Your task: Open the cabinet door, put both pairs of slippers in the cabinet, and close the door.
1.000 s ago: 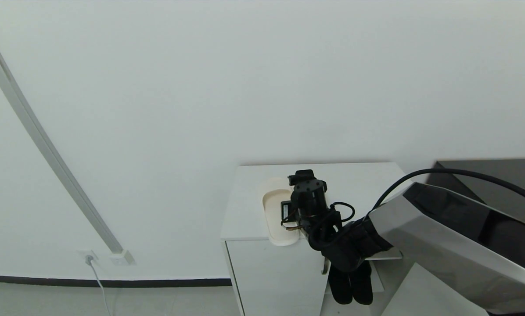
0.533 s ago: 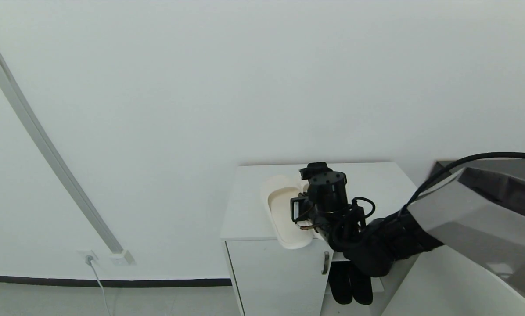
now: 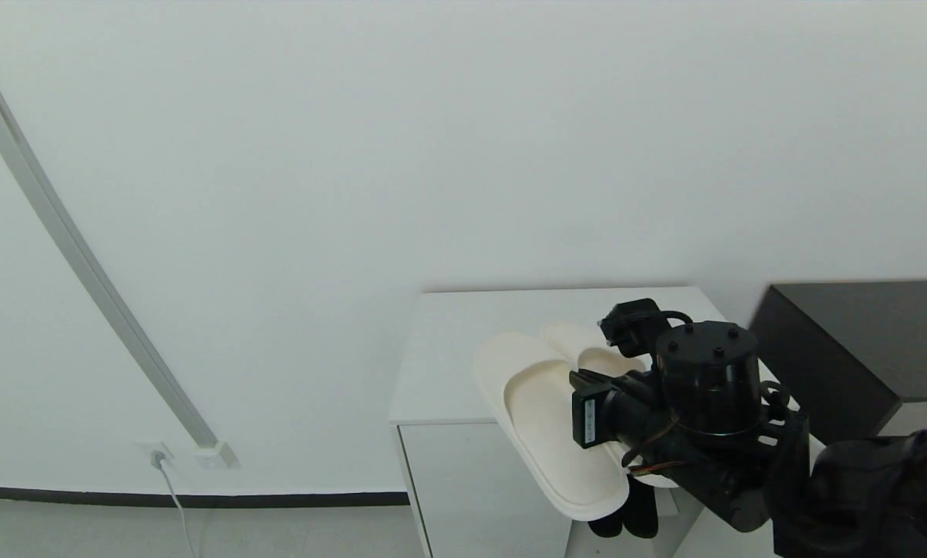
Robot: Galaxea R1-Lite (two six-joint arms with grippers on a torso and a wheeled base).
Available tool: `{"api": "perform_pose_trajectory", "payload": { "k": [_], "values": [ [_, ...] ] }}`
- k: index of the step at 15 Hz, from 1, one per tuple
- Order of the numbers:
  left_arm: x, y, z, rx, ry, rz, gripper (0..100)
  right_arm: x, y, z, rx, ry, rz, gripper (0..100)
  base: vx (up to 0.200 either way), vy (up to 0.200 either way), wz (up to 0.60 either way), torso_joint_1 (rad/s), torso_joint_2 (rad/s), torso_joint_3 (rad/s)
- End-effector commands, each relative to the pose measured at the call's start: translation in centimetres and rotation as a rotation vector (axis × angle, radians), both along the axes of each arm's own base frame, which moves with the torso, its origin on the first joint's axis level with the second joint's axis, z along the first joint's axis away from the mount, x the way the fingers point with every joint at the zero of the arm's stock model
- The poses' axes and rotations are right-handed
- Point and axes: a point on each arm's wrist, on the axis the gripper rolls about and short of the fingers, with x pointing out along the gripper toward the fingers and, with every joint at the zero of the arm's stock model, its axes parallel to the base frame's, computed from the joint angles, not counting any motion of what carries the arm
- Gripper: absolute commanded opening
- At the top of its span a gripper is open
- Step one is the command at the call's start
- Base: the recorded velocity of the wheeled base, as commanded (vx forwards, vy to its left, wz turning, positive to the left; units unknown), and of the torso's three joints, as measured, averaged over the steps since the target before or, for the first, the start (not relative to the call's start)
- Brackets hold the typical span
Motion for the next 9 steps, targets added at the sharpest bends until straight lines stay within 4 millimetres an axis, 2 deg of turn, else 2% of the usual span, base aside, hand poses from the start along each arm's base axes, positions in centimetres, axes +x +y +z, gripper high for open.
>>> {"api": "perform_pose_trajectory", "payload": {
  "k": [1,9],
  "values": [
    [0.01,0.0,0.0,-0.001,0.001,0.0,0,-0.94,-0.54,1.09,0.023,-0.021,0.011,0,0.0,0.0,0.0,0.0,0.0,0.0],
    [0.01,0.0,0.0,0.002,0.001,0.0,0,-1.46,0.15,0.29,0.002,-0.003,0.037,0,0.0,0.0,0.0,0.0,0.0,0.0]
  ]
}}
